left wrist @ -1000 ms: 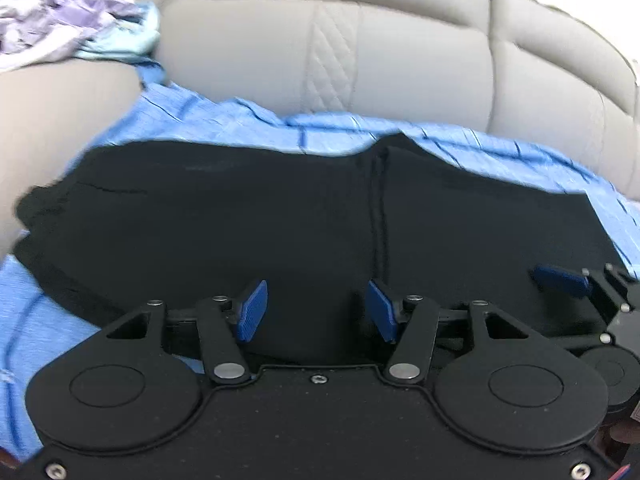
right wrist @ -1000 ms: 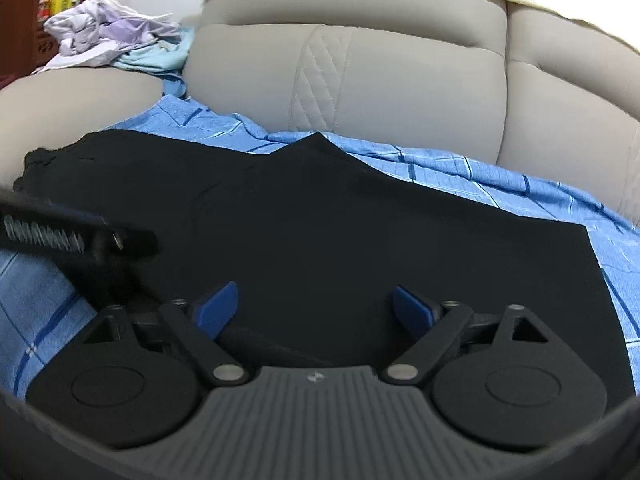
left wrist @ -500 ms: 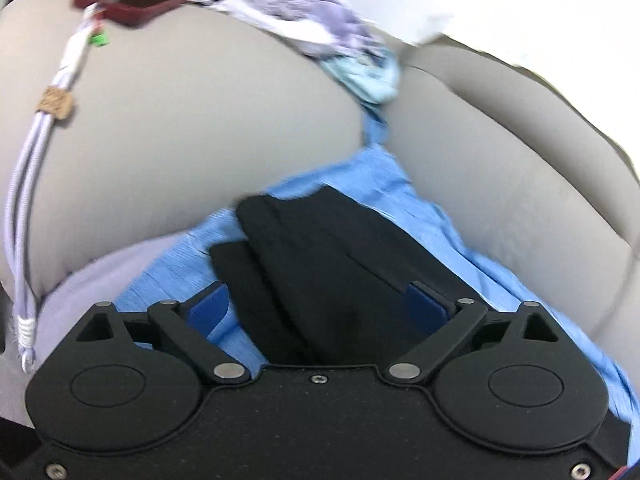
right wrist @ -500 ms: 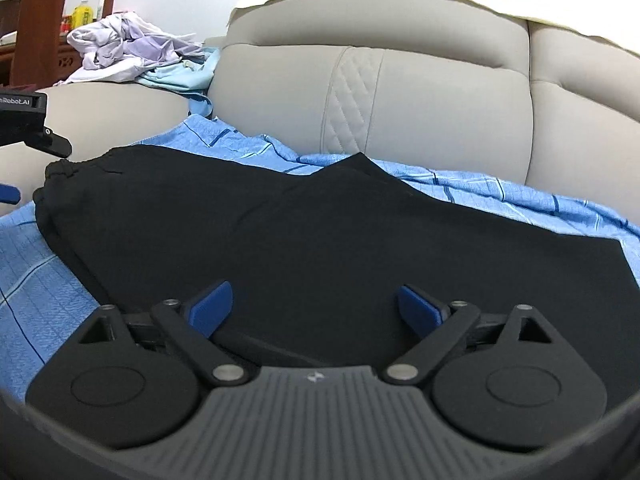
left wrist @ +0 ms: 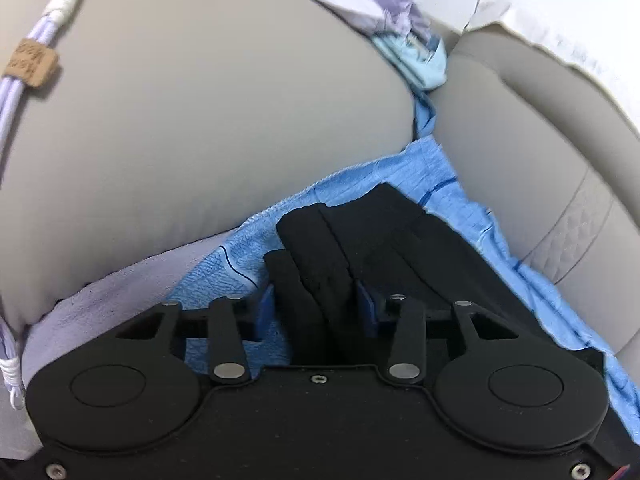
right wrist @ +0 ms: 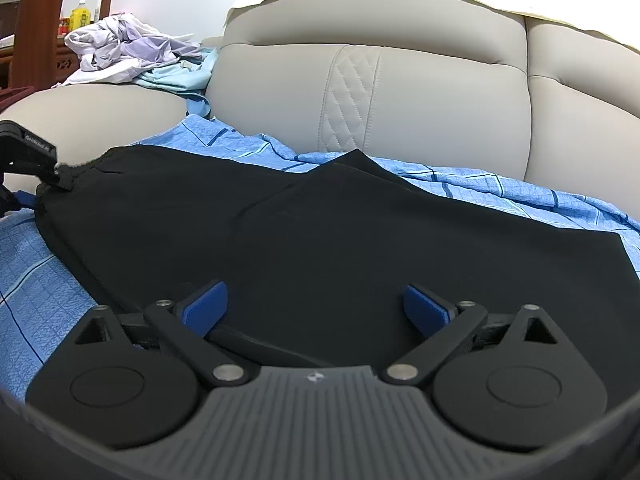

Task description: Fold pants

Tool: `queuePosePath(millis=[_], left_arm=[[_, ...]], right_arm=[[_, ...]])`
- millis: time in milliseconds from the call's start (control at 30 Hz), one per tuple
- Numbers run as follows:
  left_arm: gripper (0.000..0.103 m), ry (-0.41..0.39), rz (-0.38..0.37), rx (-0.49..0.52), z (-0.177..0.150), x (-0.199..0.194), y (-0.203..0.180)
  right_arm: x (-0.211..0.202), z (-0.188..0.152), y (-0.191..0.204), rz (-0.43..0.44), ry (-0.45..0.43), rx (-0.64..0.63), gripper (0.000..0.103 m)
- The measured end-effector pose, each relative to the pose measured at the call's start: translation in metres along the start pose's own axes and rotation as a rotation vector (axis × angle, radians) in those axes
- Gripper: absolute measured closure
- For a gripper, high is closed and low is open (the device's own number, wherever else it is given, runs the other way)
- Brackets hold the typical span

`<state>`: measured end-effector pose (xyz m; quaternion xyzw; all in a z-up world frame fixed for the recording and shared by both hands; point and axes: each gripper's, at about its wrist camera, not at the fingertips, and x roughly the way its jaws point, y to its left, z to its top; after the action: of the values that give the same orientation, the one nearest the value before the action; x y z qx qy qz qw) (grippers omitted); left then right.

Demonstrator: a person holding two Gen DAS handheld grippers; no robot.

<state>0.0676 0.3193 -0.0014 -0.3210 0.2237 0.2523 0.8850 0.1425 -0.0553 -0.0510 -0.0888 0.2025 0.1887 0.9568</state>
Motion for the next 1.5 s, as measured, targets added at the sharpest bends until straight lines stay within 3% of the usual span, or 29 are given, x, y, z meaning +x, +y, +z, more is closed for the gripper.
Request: queuePosePath(millis=[133,200,267,333,400,467,500,567,667,767,900,1033,1100,1200,1300,1333,1367,1400,1500], left_arm=[[0.059,0.013,-0.039,-0.028,-0.006,-0.002,0.009],[0.047,0.006,-0.068,-0.040,-0.006,-0.002,0.010],[0.022,0.016,-0.110,-0.038,-0.003,0.002,0.008],[0.017,0.029,-0.133,-0.015,0.000,0.011,0.003],[0.030,0.018,-0.100,0.004,0.002,0.017,-0.003],[0.068,-0.013,-0.032,0.010,0.000,0.018,-0.005],[0.069,-0.027,-0.023,0.006,-0.002,0.017,-0.004],[0.083,-0.056,-0.031,0.009,-0.007,0.011,-0.007],[0.089,-0.114,-0.032,0.079,-0.005,-0.008,-0.022],[0.089,-0.180,-0.125,0.169,0.003,-0.045,-0.057],[0.089,-0.169,-0.413,0.375,-0.003,-0.091,-0.143],[0.088,-0.079,-0.673,0.578,-0.059,-0.121,-0.241],[0.087,0.016,-0.740,0.677,-0.103,-0.120,-0.283],[0.082,0.230,-0.749,0.796,-0.171,-0.102,-0.322],[0.065,0.420,-0.697,0.856,-0.215,-0.086,-0.330],[0.055,0.434,-0.724,0.838,-0.218,-0.088,-0.324],[0.035,0.424,-0.744,0.811,-0.215,-0.092,-0.316],[0.025,0.412,-0.757,0.787,-0.211,-0.098,-0.307],[0.023,0.360,-0.756,0.730,-0.185,-0.114,-0.279]], right_arm=[[0.000,0.000,0.000,-0.009,0.000,0.003,0.002],[0.001,0.000,0.001,-0.013,0.000,0.006,0.001],[0.002,0.001,0.001,-0.017,0.001,0.008,0.001],[0.002,0.001,0.001,-0.021,0.002,0.010,0.000],[0.003,0.001,0.001,-0.022,0.002,0.010,0.000],[0.002,0.001,0.001,-0.021,0.002,0.009,0.000],[0.002,0.001,0.001,-0.021,0.002,0.009,0.000],[0.002,0.001,0.002,-0.024,0.001,0.011,0.000],[0.002,0.004,-0.001,-0.005,0.014,0.022,0.000],[-0.009,0.009,-0.017,0.029,0.026,0.100,0.000],[-0.042,0.008,-0.069,0.055,-0.030,0.318,0.000],[-0.074,-0.003,-0.124,-0.056,-0.075,0.463,0.000],[-0.093,-0.011,-0.149,-0.127,-0.103,0.516,0.000],[-0.118,-0.024,-0.180,-0.197,-0.125,0.599,0.000],[-0.133,-0.036,-0.198,-0.241,-0.142,0.654,0.000],[-0.136,-0.039,-0.200,-0.246,-0.141,0.662,0.000],[-0.137,-0.042,-0.201,-0.248,-0.138,0.664,0.000],[-0.138,-0.044,-0.201,-0.243,-0.135,0.661,0.000],[-0.135,-0.048,-0.196,-0.200,-0.145,0.655,0.000]])
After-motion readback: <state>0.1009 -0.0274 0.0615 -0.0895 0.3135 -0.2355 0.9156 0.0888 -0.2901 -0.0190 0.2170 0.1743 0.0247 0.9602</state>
